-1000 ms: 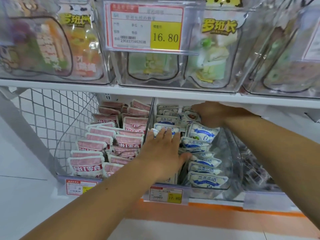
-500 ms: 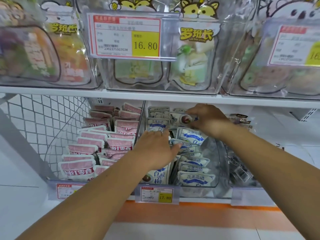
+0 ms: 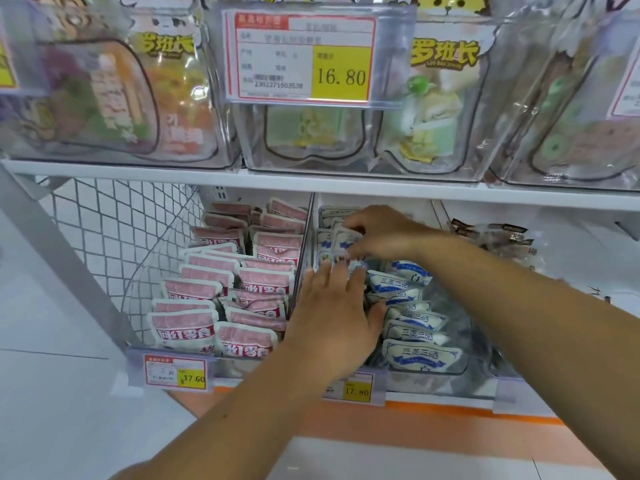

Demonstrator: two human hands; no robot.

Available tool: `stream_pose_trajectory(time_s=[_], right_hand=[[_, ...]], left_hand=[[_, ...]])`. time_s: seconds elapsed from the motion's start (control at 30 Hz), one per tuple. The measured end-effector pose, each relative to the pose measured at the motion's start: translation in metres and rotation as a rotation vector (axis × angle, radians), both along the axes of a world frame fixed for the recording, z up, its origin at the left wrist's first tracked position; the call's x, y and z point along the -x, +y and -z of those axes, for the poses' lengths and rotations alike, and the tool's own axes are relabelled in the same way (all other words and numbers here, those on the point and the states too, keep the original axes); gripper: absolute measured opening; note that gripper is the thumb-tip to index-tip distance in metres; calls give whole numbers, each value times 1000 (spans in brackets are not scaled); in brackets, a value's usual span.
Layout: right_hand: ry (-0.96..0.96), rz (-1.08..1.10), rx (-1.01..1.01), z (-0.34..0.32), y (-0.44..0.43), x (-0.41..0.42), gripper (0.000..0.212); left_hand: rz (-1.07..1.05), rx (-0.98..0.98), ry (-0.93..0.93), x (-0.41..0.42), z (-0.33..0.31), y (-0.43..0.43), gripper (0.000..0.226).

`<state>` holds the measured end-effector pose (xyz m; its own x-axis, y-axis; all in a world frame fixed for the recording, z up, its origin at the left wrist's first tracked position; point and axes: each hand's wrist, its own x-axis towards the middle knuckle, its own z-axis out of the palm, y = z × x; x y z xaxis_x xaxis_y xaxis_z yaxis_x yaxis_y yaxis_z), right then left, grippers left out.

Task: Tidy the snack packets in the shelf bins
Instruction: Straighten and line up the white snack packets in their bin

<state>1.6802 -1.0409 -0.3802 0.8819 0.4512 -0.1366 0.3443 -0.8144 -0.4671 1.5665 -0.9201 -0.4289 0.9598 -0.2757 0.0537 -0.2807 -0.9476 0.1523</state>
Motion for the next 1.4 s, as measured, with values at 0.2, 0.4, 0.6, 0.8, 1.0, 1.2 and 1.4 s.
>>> stream_pose_trajectory(time_s=[0.2,0.4,0.6,0.8,1.0,1.2,1.4], right_hand=[[37,-35,83,-10,-11,-8,12],[-44,-78,45,15,14,-13,28],[9,-166,185,33,40,-32,23],[104,196,-222,-15,-43,-1,33],[-219,92,200,4,-65,47,19],[-289,-33,537,20,-64,34,19],[-354,14,252,17,-78,40,22]], left_hand=[[-17,30,31,1,0,-2,68],[-20,52,-8,1,2,-3,67],[-42,99,28,1,0,-2,68],[-44,10,127,-8,-5,0,67],[3,-7,94,-24,-8,-5,61],[-28,51,121,-32,-6,-5,54],[56,145,46,-49,-15,-7,43]])
